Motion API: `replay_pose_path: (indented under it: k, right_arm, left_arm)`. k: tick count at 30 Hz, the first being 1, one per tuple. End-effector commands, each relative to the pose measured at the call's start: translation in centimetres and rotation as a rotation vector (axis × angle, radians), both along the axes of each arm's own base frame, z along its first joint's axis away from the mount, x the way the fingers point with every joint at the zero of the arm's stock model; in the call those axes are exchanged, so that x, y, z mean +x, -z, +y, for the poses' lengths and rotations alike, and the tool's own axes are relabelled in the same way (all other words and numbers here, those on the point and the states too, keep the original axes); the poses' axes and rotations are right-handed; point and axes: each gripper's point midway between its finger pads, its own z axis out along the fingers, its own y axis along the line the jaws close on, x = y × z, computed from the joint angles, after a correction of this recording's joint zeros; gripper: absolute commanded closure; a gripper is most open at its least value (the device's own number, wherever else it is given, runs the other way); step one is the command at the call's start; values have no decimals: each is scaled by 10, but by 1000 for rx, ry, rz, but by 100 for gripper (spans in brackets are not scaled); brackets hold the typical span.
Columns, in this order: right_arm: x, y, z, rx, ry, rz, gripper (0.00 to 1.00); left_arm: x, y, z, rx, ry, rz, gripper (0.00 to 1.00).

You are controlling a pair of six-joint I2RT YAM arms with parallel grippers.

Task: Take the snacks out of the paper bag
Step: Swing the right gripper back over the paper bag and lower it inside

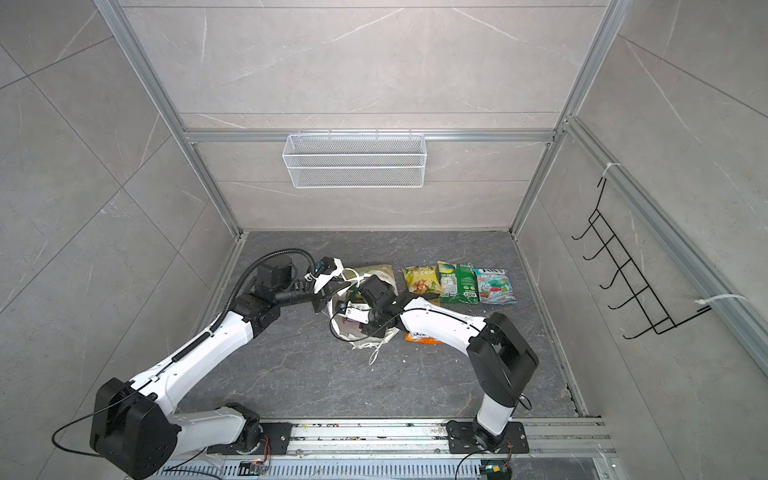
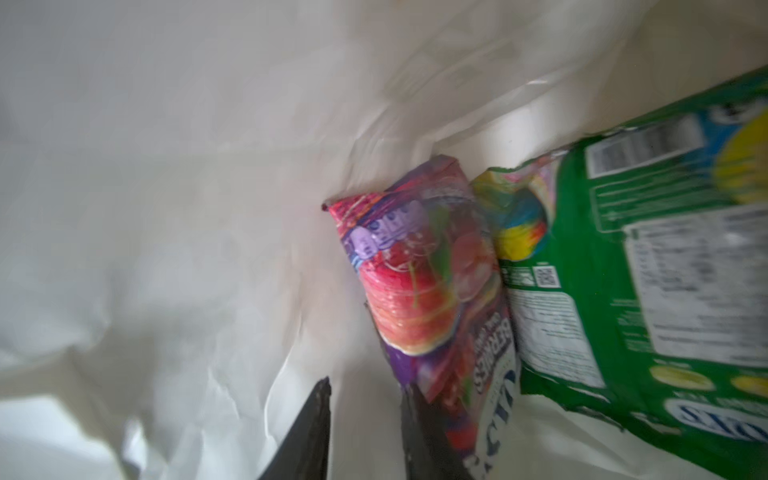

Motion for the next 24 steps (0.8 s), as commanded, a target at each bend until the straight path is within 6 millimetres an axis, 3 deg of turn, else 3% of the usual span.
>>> replay_pose_path:
  k: [1, 8, 13, 24]
  right_arm:
    - [-7, 5, -1, -38, -25, 26, 64]
    - [8, 23, -3, -127, 2, -38, 53]
    - [30, 24, 2, -128, 53, -183, 52]
    - [65, 8, 7, -103, 135, -402, 83]
  left_arm:
    - [1, -26, -2, -31, 13, -72, 100]
    - [2, -27, -3, -34, 15, -71, 100]
    - [2, -27, -3, -34, 14, -72, 100]
    - [0, -29, -1, -34, 11, -80, 100]
